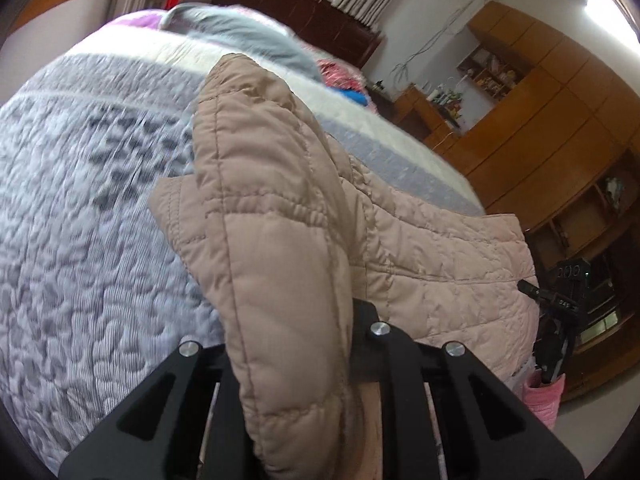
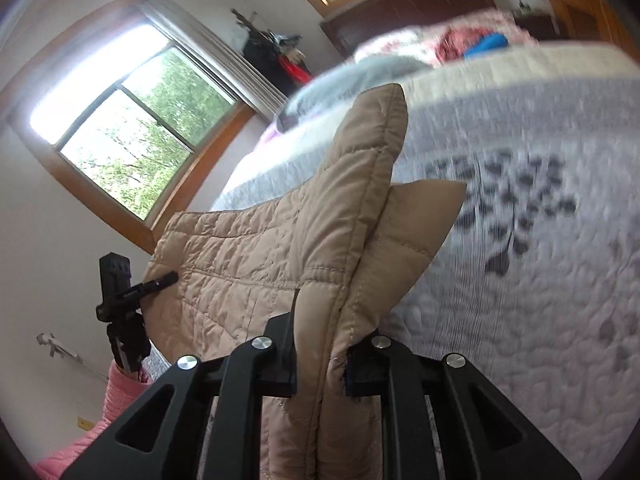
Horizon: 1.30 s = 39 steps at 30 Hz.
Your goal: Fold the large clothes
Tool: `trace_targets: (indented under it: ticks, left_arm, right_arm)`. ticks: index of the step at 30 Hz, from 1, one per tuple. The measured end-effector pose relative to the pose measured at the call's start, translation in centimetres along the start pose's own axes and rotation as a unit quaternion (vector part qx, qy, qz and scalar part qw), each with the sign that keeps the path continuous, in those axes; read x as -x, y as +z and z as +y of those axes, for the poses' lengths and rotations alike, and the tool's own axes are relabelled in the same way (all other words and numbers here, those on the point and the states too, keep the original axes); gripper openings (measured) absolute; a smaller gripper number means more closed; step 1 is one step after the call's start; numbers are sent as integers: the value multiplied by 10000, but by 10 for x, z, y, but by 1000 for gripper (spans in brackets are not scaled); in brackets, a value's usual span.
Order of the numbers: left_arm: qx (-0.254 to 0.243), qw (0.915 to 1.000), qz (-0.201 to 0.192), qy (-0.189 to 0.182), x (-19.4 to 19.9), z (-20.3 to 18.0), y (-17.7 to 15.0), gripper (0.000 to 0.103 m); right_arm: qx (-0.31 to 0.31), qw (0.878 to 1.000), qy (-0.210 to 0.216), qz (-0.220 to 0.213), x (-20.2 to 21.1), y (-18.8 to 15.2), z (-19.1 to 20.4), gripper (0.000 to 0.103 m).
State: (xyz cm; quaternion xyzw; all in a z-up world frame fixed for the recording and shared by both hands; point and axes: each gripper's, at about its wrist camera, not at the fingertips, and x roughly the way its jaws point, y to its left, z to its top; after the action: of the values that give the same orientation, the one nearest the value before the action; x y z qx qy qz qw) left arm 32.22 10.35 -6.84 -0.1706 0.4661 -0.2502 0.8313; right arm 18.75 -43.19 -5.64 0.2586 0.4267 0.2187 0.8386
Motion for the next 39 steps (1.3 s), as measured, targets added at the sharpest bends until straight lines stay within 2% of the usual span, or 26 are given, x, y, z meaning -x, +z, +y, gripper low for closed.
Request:
trace_targets:
  ticks: [3,6,9,14,17,18,21,25,27,30,33,36,39]
  left_arm:
    - [129,9995,244,169,-20,36,-15,18]
    - [396,9980,482,114,-44,60,-23,27]
    - [369,9986,376,-32,-52,67,-29,30]
    - [350,9989,310,100,-51,61,-35,32]
    - [620,9974,375,3,-45,65,-38,38]
    - [723,9966,395,-6,-38,70,-40,39]
    - [803,9962,253,205,-10,71,-42,44]
    - [501,9946,-200,883,34,55,-41,45]
    - [221,9909,-478,1236,53,33,-38,45]
    - [-195,9913,-507,1198,56,-11,-35,45]
    - [-634,9902,-371,1186,34,-51,-40,46]
    - [-898,9892,-126,1153,0,-76,-44,46]
    - [-943,9894,114,1097,-29,-83,-50,46]
  right_arm:
    - [-256,9991,-222,243,-23,-13,-21,16]
    - [-682,9964,-240,438,-44,-29,-53,19]
    - [-896,9946,-161,499,-53,-39,-67,21]
    - [-756,9948,-473,486,-58,-41,-60,23]
    - [-720,9943,-635,473,-54,-40,-54,35]
    - [-722,9938,-718,451,-50,-40,-53,43]
    - [-571,9918,-1102,296,-26,-43,-46,45]
    - [-90,9829,-1841,-50,16,-45,-9,45]
    - [187,9799,-1983,-129,25,-46,13,45]
    - [472,9786,-2002,-61,22,-45,48,43]
    - [721,9772,-1995,93,-3,-45,76,43]
    - [748,9773,-1956,317,-32,-45,88,41]
    - [726,9763,-1980,484,-54,-47,84,40]
